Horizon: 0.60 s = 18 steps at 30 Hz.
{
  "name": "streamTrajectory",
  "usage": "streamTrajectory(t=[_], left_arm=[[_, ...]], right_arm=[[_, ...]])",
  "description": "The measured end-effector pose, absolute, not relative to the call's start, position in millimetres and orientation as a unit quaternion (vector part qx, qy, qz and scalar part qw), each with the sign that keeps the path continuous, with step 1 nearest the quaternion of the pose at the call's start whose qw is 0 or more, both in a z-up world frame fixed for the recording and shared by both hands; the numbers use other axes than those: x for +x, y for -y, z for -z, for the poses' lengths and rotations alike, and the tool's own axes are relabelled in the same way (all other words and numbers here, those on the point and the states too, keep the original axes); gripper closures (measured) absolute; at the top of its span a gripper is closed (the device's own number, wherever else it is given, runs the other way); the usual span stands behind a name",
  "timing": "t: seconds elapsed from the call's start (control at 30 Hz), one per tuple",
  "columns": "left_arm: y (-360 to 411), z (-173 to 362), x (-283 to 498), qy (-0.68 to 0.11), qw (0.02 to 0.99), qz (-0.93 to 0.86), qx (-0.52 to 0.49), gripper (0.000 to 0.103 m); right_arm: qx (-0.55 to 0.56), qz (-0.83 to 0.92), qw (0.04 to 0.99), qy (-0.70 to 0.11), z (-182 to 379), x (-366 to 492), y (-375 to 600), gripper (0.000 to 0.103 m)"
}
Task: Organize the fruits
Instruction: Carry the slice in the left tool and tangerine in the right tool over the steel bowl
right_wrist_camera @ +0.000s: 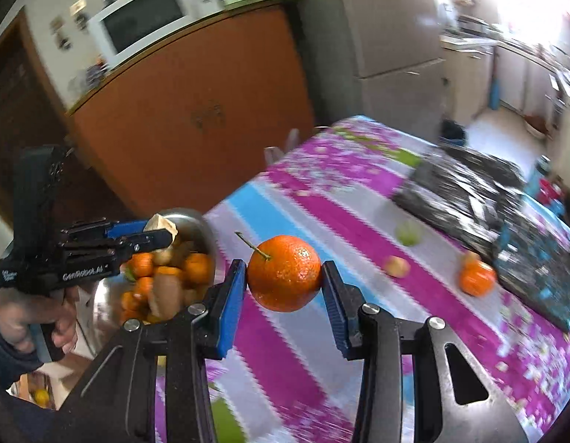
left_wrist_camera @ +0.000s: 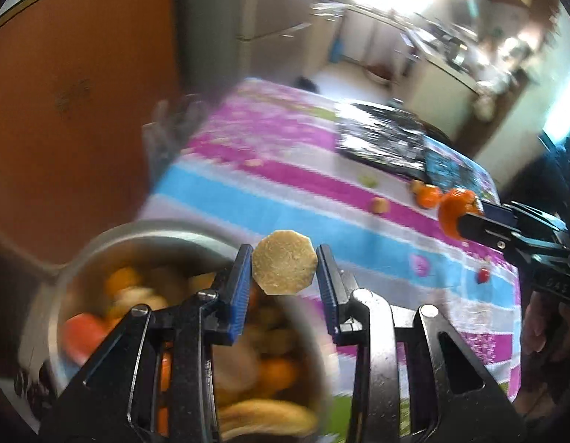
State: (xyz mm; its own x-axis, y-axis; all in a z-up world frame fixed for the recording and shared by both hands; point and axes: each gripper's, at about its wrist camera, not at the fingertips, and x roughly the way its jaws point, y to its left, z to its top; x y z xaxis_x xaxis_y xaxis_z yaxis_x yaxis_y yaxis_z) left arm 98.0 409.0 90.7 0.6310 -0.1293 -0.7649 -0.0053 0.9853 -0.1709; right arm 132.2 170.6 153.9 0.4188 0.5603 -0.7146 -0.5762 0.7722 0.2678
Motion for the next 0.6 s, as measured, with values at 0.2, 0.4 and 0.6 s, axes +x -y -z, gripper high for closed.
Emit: streamTrajectory(t=[0.2,0.4,0.6], left_arm=[[-461,-83,75,-0.434,0.895,-0.014,-0.098,0.068],[-488,-65,56,-0.452,0.884,-0.029,-0.115,0.068],[-510,-55,43,-0.460,0.877,-0.032,-0.132,0.068]], right_arm=[[-0.036,-0.389,0.815,-0.427,-149,119,-242,0.058],[-0.052,-0.418,0.789,-0.447,-135,107,-291,0.058],[-0.067,-0.440,0.771,-0.456,-129,95,-327,0.058]])
